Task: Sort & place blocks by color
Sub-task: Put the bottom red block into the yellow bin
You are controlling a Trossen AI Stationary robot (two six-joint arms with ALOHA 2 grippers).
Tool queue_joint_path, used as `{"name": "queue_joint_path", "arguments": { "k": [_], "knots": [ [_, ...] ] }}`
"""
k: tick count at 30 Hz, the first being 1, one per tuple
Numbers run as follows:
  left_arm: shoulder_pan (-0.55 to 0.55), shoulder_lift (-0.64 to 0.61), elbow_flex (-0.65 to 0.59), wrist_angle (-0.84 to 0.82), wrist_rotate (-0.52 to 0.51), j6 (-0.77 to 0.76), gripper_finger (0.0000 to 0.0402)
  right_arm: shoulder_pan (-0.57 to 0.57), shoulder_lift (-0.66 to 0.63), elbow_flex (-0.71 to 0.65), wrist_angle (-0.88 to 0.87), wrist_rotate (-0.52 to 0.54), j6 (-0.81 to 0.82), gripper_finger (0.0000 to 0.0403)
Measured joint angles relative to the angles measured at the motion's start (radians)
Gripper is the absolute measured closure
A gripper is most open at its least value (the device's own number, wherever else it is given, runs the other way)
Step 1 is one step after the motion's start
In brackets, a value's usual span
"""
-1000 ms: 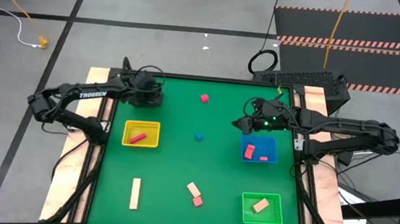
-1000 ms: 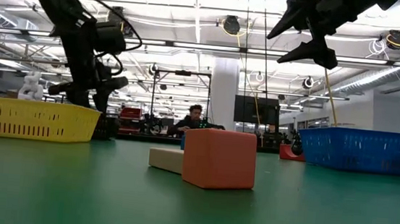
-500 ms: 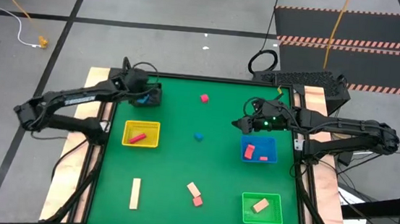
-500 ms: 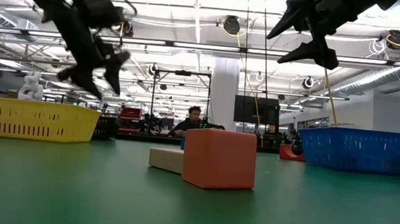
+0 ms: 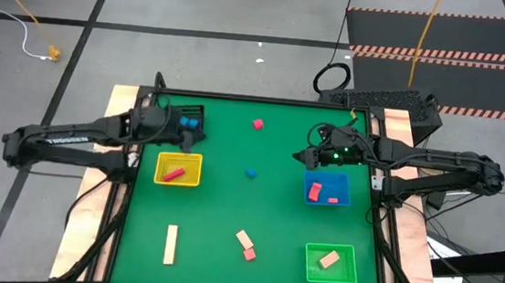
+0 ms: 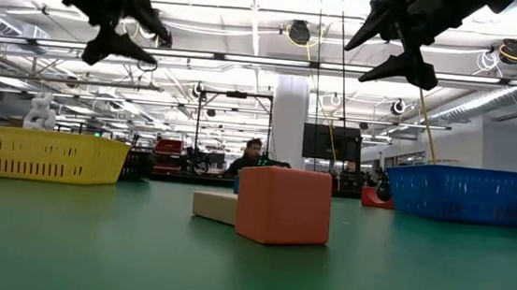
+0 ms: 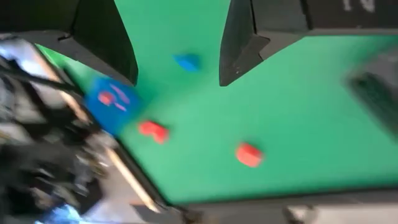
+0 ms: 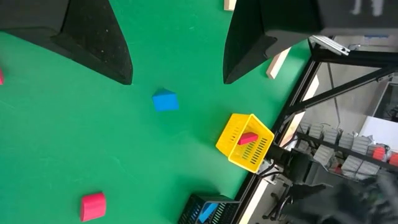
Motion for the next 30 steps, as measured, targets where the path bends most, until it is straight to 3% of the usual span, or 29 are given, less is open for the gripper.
{"name": "queue_joint_path", "arguments": {
  "k": [9, 16, 25, 30],
  "knots": [
    [-0.383, 0.081, 0.0, 0.209, -0.124, -0.079, 0.0183, 0.0, 0.0, 0.0, 0.0, 0.0, 0.0, 0.0161],
    [-0.574, 0.163, 0.0, 0.264, -0.245, -0.179, 0.0183, 0.0, 0.0, 0.0, 0.0, 0.0, 0.0, 0.0161],
    [-0.666, 0.264, 0.0, 0.341, -0.469, -0.307, 0.0183, -0.001, 0.0, 0.0, 0.133, 0.0, -0.001, 0.0161],
    [-0.649, 0.286, 0.0, 0.46, -0.583, -0.218, 0.0183, -0.002, 0.013, 0.0, 0.257, 0.011, -0.045, 0.0161]
  ]
}}
